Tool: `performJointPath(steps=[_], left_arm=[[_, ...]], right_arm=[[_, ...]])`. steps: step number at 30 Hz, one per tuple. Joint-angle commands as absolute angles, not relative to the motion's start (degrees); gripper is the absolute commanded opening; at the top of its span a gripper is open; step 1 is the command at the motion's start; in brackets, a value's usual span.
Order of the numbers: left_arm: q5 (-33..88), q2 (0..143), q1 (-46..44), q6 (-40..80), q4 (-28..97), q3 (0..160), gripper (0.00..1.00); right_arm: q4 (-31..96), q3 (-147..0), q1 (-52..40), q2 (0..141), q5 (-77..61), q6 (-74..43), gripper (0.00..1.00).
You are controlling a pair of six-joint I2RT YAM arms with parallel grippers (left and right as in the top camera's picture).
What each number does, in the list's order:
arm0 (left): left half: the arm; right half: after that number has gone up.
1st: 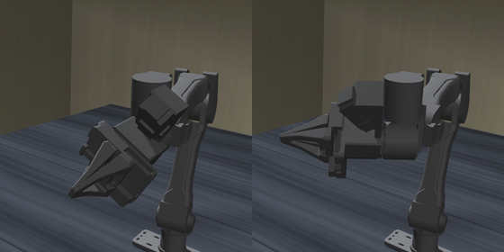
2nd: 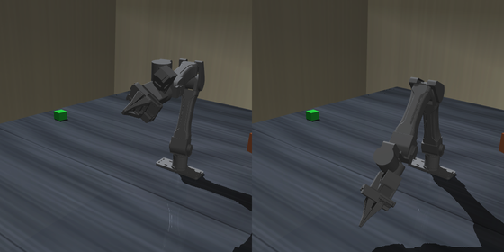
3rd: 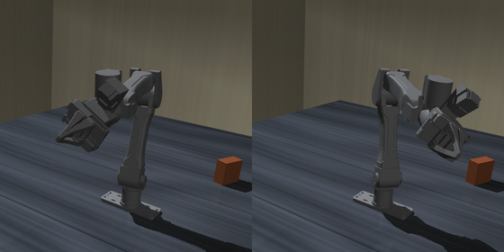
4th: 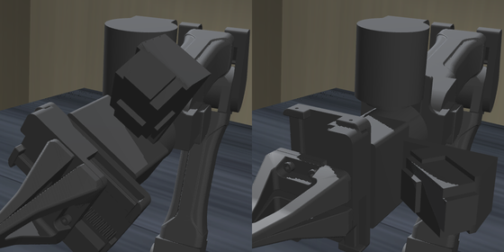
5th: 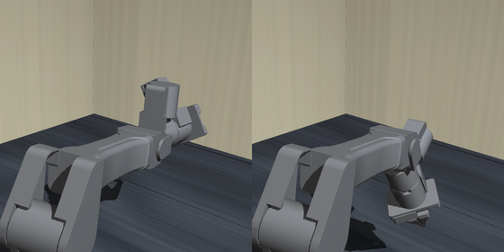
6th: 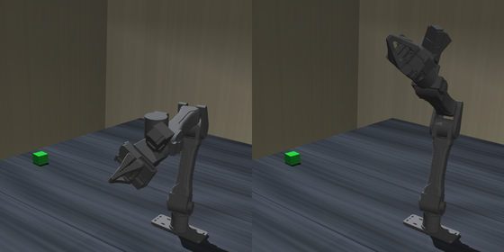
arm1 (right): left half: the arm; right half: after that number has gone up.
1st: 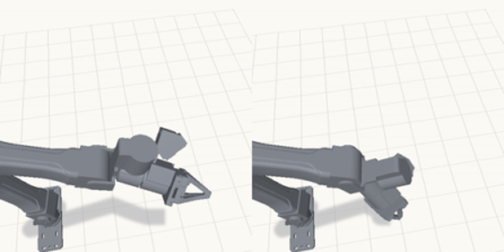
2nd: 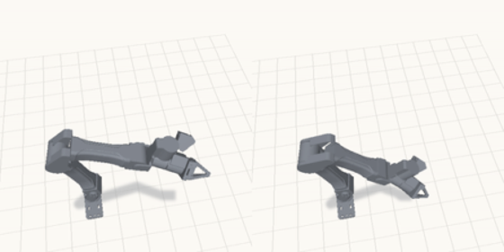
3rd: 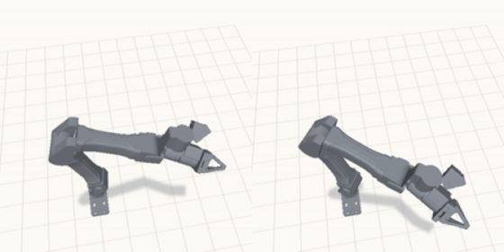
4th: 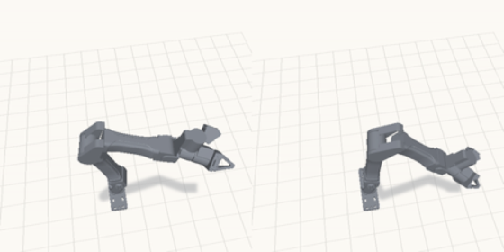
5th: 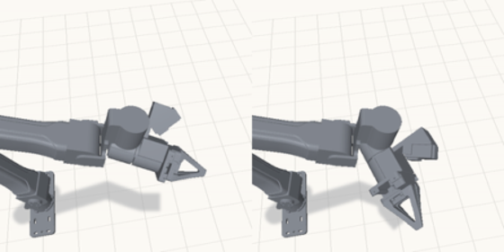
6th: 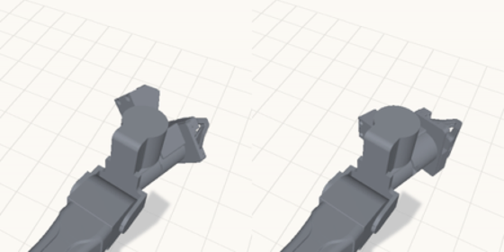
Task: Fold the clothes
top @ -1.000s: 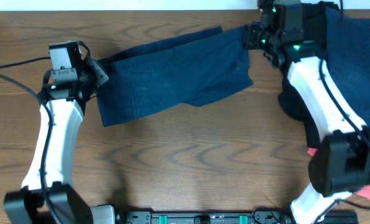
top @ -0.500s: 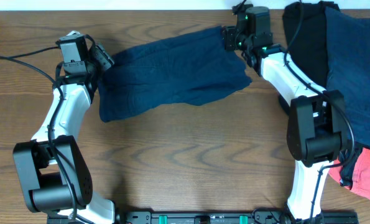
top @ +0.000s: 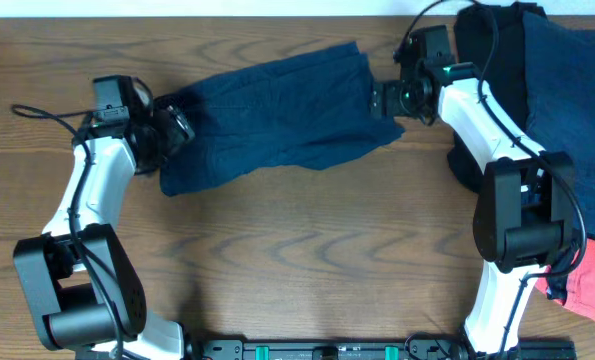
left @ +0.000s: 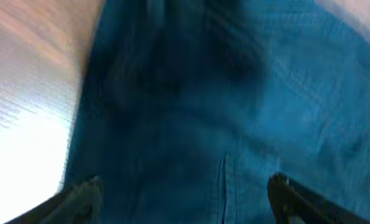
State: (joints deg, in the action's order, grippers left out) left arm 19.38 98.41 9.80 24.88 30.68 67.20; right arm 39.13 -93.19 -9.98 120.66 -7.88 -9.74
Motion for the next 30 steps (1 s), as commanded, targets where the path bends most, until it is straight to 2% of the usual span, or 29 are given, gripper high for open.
performJointPath(steps=[1,3,7,15,17,20,22,25,27,30], left_arm=[[21.43,97.19,9.91,22.50,34.35,67.72,0.85],[21.39,97.19,10.02,21.39,36.23,67.75,0.85],[21.39,97.19,10.00,20.36,36.86,67.72,0.84],[19.90,97.19,10.00,20.18,37.10,67.72,0.83],[19.90,97.19,10.00,20.18,37.19,67.75,0.83],[19.90,97.19,10.00,20.18,37.52,67.72,0.83],[19.90,97.19,10.00,20.18,38.00,67.72,0.83],[19.90,97.19,10.00,19.81,38.83,67.75,0.81],[19.90,97.08,10.00,17.93,39.48,67.75,0.72],[19.88,96.44,10.00,15.99,40.99,67.75,0.66]], right_arm=[[42.04,-92.27,-10.37,118.96,-7.90,-7.05,0.99],[42.46,-91.37,-10.46,119.09,-7.90,-5.41,0.95],[40.75,-87.68,-10.46,119.17,-7.90,-5.26,0.80],[29.43,-78.46,-11.14,119.20,-7.94,-5.28,0.72],[26.61,-76.97,-11.62,119.17,-7.94,-5.28,0.65],[25.06,-76.49,-12.38,119.17,-7.94,-5.28,0.34],[25.19,-76.49,-12.75,119.17,-7.94,-5.28,0.03],[29.74,-76.64,-12.69,118.87,-7.40,-5.28,0.01],[36.05,-76.88,-12.10,118.32,-5.30,-6.70,0.01],[47.18,-76.93,-10.41,116.64,0.49,-13.54,0.01]])
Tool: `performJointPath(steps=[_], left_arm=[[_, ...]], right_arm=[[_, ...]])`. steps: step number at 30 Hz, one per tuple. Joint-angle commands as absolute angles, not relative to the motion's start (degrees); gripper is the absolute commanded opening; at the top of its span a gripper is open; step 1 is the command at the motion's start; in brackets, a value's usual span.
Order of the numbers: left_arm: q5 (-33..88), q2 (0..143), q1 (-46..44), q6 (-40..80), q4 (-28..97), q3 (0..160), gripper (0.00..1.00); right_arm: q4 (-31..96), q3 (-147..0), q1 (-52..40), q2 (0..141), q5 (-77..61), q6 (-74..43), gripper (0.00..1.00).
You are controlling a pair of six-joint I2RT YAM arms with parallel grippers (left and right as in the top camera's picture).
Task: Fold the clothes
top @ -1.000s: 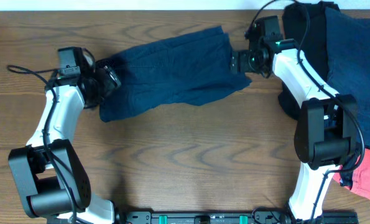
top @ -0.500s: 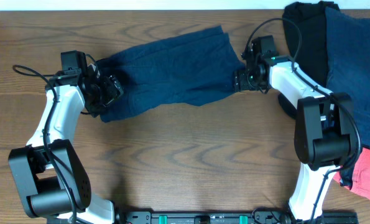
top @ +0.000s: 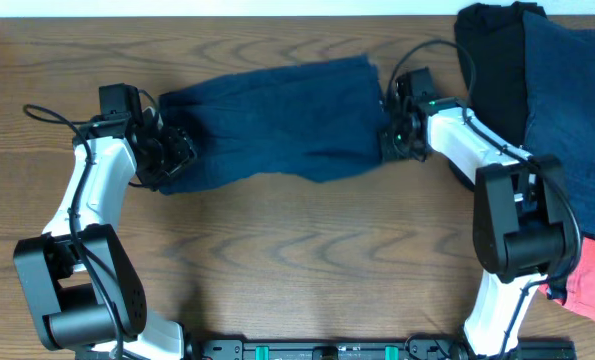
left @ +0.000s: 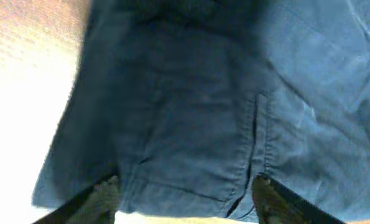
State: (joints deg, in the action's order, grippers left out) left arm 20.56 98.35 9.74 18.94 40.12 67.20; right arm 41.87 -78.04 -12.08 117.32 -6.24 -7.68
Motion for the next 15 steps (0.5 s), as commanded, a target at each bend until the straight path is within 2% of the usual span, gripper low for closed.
performJointPath(steps=[1,6,8,10,11,12,15], left_arm=[[19.90,96.01,10.00,15.62,41.43,67.75,0.66],[19.90,92.77,10.00,15.64,41.78,67.75,0.64],[19.90,91.11,10.00,15.59,40.95,67.75,0.64],[19.92,89.38,9.98,15.42,38.87,67.75,0.65],[19.94,88.90,9.89,15.42,38.02,67.75,0.65],[20.01,88.40,9.69,15.40,36.80,67.75,0.67],[20.58,88.12,8.32,12.71,33.50,67.75,0.79]], right_arm=[[50.57,-76.93,-9.87,115.98,2.13,-15.22,0.01],[61.45,-76.90,-8.43,110.45,5.96,-15.03,0.03],[62.13,-76.90,-8.62,107.66,5.76,-12.49,0.21],[62.15,-76.93,-8.69,104.64,5.76,-12.12,0.32],[62.15,-76.93,-8.69,103.13,5.76,-12.12,0.44],[62.15,-76.93,-8.67,101.60,5.78,-12.12,0.62],[60.80,-76.93,-8.40,96.27,5.78,-12.14,0.95]])
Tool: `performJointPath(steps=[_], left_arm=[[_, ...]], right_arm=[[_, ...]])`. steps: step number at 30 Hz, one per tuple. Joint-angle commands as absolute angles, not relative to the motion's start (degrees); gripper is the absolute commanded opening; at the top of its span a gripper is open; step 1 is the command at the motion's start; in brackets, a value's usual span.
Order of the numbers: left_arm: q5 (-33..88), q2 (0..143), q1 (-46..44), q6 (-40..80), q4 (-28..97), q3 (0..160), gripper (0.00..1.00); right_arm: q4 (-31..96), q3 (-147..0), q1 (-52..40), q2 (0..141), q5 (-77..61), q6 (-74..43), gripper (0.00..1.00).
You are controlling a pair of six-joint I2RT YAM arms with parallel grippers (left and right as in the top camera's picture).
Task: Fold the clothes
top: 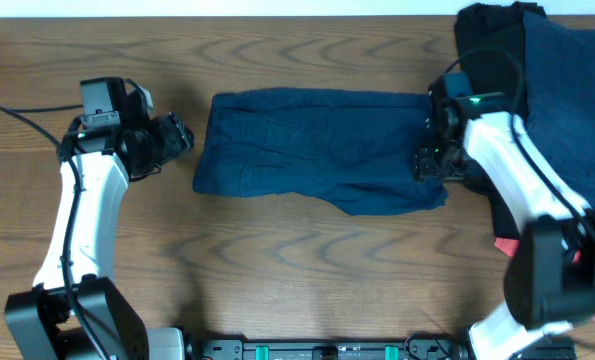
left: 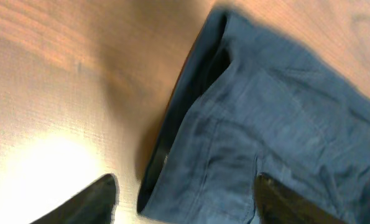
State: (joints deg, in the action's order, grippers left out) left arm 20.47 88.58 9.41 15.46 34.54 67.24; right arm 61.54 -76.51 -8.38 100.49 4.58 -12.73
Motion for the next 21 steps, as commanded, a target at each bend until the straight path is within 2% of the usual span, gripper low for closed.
performJointPath(steps=[1,3,6,13,19,21], left_arm=[[20.53,88.42,7.60,11.11,32.29,67.75,0.81],[20.51,89.10,6.50,9.39,30.17,67.75,0.82],[20.27,91.11,5.32,7.90,26.59,67.75,0.83],[20.56,98.61,4.64,7.27,18.81,67.75,0.82],[20.58,104.88,2.63,7.27,11.79,67.75,0.78],[20.58,107.00,1.78,7.29,9.91,67.75,0.74]], right_arm=[[59.05,-76.93,-8.29,94.21,5.76,-12.14,0.99],[55.57,-76.93,-8.14,92.12,5.69,-11.60,0.98],[49.71,-76.93,-7.60,90.63,2.37,-7.55,0.87],[47.57,-76.90,-7.05,91.31,-1.96,-6.79,0.95],[48.14,-76.90,-7.05,91.31,-1.98,-6.79,0.95],[48.56,-76.90,-7.05,91.31,-1.96,-6.79,0.95]])
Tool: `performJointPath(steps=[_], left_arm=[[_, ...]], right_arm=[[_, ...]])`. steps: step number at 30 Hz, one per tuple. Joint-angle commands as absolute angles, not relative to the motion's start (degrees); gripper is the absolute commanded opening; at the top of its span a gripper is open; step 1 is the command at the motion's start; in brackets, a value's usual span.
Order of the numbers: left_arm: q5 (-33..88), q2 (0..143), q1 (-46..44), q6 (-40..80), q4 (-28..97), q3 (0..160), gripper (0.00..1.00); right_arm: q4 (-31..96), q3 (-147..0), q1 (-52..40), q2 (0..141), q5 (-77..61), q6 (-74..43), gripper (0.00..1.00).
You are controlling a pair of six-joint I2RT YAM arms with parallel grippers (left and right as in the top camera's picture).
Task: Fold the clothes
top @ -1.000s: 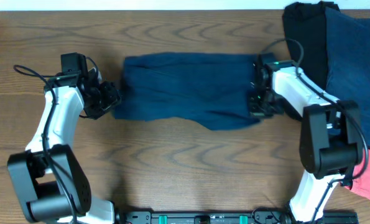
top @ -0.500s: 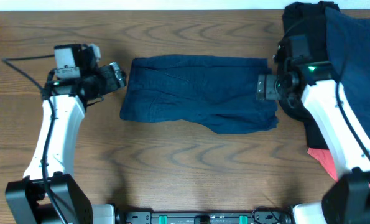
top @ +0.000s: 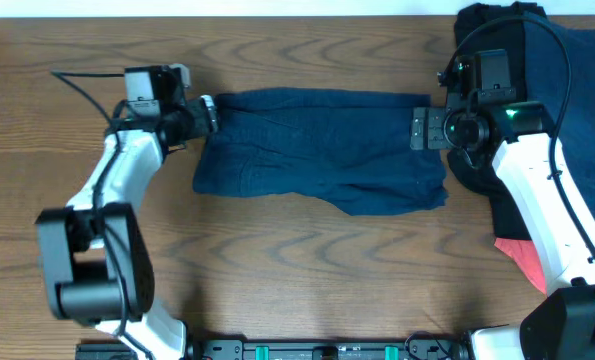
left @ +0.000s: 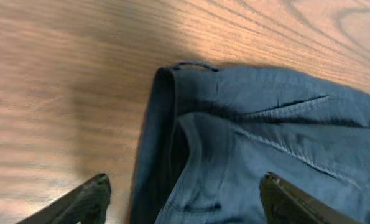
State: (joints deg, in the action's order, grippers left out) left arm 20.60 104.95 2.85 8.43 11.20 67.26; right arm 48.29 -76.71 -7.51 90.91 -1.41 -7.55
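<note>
A dark blue garment [top: 322, 150] lies flat across the middle back of the wooden table [top: 277, 270], its waistband end to the left. My left gripper [top: 205, 114] sits at the garment's upper-left corner. In the left wrist view this left gripper [left: 185, 208] is open, its fingers [left: 85, 199] straddling the folded waistband corner [left: 172, 124] without pinching it. My right gripper [top: 419, 130] is at the garment's upper-right edge; whether it is open or shut does not show.
A pile of black and dark blue clothes [top: 537, 70] fills the back right corner, under and behind the right arm. A red-pink garment [top: 522, 258] lies at the right edge. The arms' base rail [top: 327, 350] runs along the front edge.
My left gripper was left of the garment, off the cloth; now it is at the upper-left corner. The right gripper shifted from the lower-right edge to the upper-right edge. The garment has not moved.
At first the garment lay slanted along the back with a gripper at each end. Then it hung lower between them, both grippers still at its ends. Then it lay straight and flat, the left gripper open off to its left. Now both grippers are at its upper corners.
</note>
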Motion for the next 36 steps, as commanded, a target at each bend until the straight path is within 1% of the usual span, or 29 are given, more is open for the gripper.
performJointPath(steps=[1,3,5,7,8,9,10,13,15,19,22,23,24,25,26,27,28,29,33,36], left_arm=[[20.58,107.92,1.43,7.31,9.30,67.75,0.72],[20.60,109.62,0.64,7.33,8.54,67.75,0.68],[20.58,110.91,-0.08,7.33,8.05,67.75,0.59],[20.51,111.26,-0.36,7.31,7.75,67.75,0.41],[20.47,111.24,-0.34,7.31,7.29,67.75,0.25],[20.51,111.02,-0.34,7.33,6.72,67.75,0.14],[20.51,110.74,-0.27,7.33,6.20,67.75,0.06],[20.53,109.21,0.21,7.88,4.60,68.25,0.06],[20.56,107.92,0.67,9.47,3.68,68.97,0.06],[19.79,104.95,2.07,15.09,-0.38,69.58,0.06],[16.36,104.92,2.74,20.86,-2.57,69.56,0.06],[15.25,105.32,2.72,21.87,-2.85,69.56,0.12],[15.11,105.73,2.70,21.98,-3.27,69.56,0.37],[15.16,106.19,2.55,21.98,-3.57,69.56,0.44],[15.16,106.59,2.35,21.98,-3.57,69.56,0.45],[15.18,107.09,2.17,21.96,-3.49,69.56,0.52],[15.18,107.28,2.15,21.96,-3.03,69.56,0.63],[15.18,107.39,2.11,21.93,-2.57,69.56,0.65],[16.91,107.35,2.24,21.93,1.93,69.56,0.65],[17.54,107.35,2.15,21.43,6.81,69.56,0.65]], right_arm=[[48.62,-76.90,-7.05,91.31,-1.96,-6.76,0.95],[48.64,-76.90,-7.05,91.31,-1.96,-6.79,0.95],[48.66,-76.90,-7.05,91.31,-1.96,-6.79,0.94],[48.64,-76.90,-7.05,91.31,-1.96,-6.81,0.93],[48.64,-76.90,-7.05,91.31,-1.96,-6.81,0.92],[48.64,-76.90,-7.05,91.31,-1.96,-6.81,0.91],[48.62,-76.90,-7.05,91.31,-1.96,-6.79,0.90],[48.40,-76.90,-7.03,91.31,-1.93,-6.79,0.87],[47.77,-76.90,-7.03,91.33,-1.61,-6.79,0.87],[43.68,-76.90,-7.03,91.92,-1.45,-6.76,0.85],[38.96,-76.90,-7.03,93.06,-1.50,-6.74,0.83],[37.26,-76.90,-7.03,93.76,-1.52,-6.76,0.82],[35.94,-76.90,-7.03,94.37,-1.52,-6.76,0.82],[34.74,-76.90,-7.03,95.22,-1.52,-6.76,0.82],[33.32,-76.90,-7.03,96.29,-1.54,-6.76,0.81],[32.14,-76.90,-7.05,97.41,-1.56,-6.76,0.80],[30.76,-76.90,-7.11,98.80,-1.87,-6.72,0.80],[29.58,-76.90,-7.16,100.14,-2.28,-6.66,0.80],[23.81,-76.90,-7.18,106.63,-6.04,-5.23,0.79],[18.04,-76.90,-7.07,111.90,-6.07,-5.82,0.72]])
